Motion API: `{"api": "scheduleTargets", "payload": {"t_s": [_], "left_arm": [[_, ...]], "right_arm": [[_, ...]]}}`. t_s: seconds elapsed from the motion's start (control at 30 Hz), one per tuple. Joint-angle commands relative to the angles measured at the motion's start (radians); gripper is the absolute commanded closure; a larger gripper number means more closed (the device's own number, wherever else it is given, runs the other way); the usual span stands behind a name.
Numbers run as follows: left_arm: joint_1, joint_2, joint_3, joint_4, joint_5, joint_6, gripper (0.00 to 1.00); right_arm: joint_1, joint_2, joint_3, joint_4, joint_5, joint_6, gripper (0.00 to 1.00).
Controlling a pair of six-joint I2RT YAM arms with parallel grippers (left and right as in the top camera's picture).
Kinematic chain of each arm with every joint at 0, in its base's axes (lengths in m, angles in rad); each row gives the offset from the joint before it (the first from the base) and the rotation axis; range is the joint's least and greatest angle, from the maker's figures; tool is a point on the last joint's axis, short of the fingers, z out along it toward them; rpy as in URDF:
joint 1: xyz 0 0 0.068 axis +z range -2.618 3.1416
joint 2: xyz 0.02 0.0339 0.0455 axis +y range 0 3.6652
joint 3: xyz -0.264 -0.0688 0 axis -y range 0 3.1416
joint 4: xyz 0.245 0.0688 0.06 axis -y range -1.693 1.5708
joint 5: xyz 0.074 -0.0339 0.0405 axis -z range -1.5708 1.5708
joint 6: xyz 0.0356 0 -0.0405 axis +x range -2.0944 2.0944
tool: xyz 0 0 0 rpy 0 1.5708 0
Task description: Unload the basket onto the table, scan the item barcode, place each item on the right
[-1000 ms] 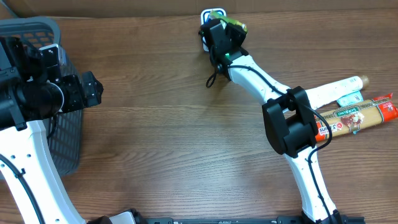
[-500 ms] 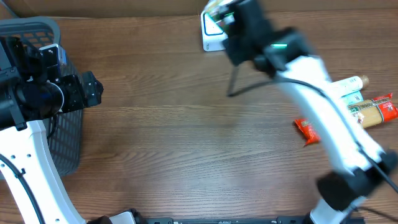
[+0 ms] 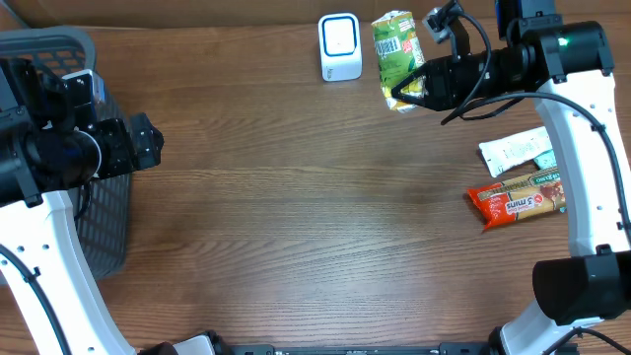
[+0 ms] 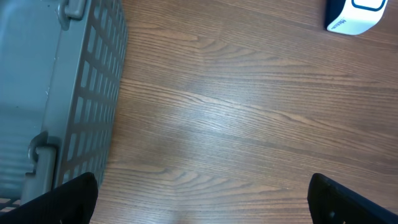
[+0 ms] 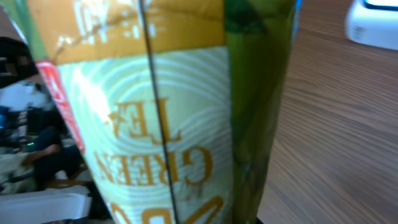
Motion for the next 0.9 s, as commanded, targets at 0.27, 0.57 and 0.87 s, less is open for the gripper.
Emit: {"api": "scheduleTargets", "payload": {"t_s": [0.27,0.57,0.87], "left_arm": [[0.004,0.002,0.006,-0.003,0.008,0.019,0.01],[0.004,0.002,0.006,-0.002,0.008,0.019,0.00],[0.004,0.002,0.006,-0.002,0.008,0.019,0.00]], "right_arm": [[0.076,-0.026,0.018,0.302,0.155,0.275,0.97],[0.212,0.040,0.019,0.567,0.786,0.360,0.97],[0.299,0.250,0.071,0.796,1.461,0.035,0.96]]}}
